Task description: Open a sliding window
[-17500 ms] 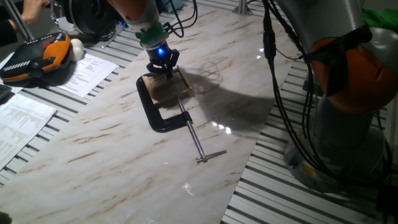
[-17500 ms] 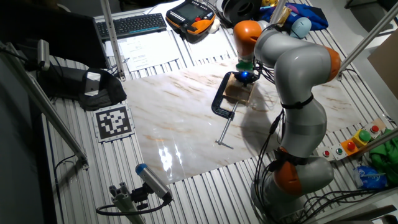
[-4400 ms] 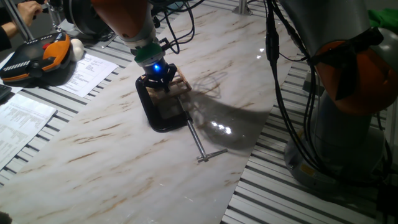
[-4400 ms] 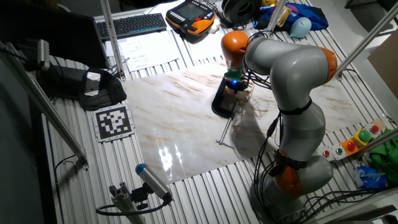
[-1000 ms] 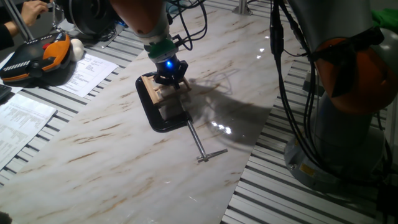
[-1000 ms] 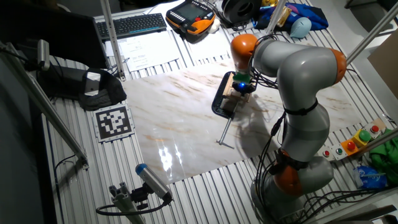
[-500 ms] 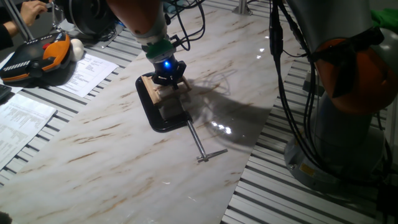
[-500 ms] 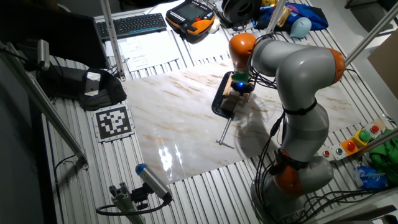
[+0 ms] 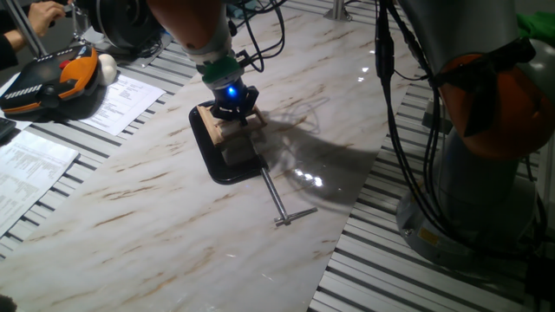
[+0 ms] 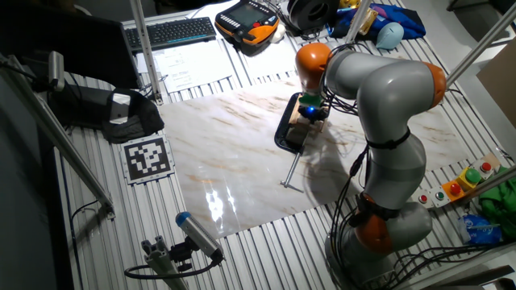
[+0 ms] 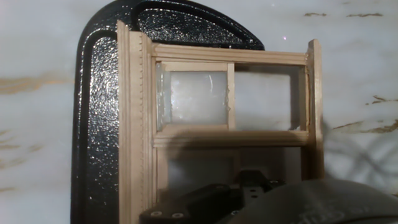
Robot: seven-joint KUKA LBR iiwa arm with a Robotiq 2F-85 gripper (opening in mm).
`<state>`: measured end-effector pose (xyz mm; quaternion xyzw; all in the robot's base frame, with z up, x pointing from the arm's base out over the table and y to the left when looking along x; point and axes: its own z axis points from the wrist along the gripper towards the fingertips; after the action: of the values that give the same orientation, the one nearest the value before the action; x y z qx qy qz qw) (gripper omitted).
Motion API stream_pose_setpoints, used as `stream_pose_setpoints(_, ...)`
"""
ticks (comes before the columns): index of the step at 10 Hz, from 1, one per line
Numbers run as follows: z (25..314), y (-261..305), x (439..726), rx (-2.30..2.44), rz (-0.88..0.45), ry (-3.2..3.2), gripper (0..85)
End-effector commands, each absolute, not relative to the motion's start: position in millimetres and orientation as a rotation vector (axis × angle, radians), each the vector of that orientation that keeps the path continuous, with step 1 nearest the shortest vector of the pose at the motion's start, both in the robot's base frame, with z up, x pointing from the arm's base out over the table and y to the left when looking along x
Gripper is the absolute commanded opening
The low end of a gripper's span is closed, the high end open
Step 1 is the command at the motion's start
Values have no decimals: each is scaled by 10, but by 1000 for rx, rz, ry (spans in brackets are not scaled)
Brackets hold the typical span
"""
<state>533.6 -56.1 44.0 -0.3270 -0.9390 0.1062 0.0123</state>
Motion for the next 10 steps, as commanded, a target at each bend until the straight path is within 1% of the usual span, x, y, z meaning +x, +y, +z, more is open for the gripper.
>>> stream_pose_setpoints(1, 441, -551, 5339, -1021, 331, -2926, 0)
stream_pose_setpoints(10, 445, -515, 5352, -1016, 329, -2927, 0)
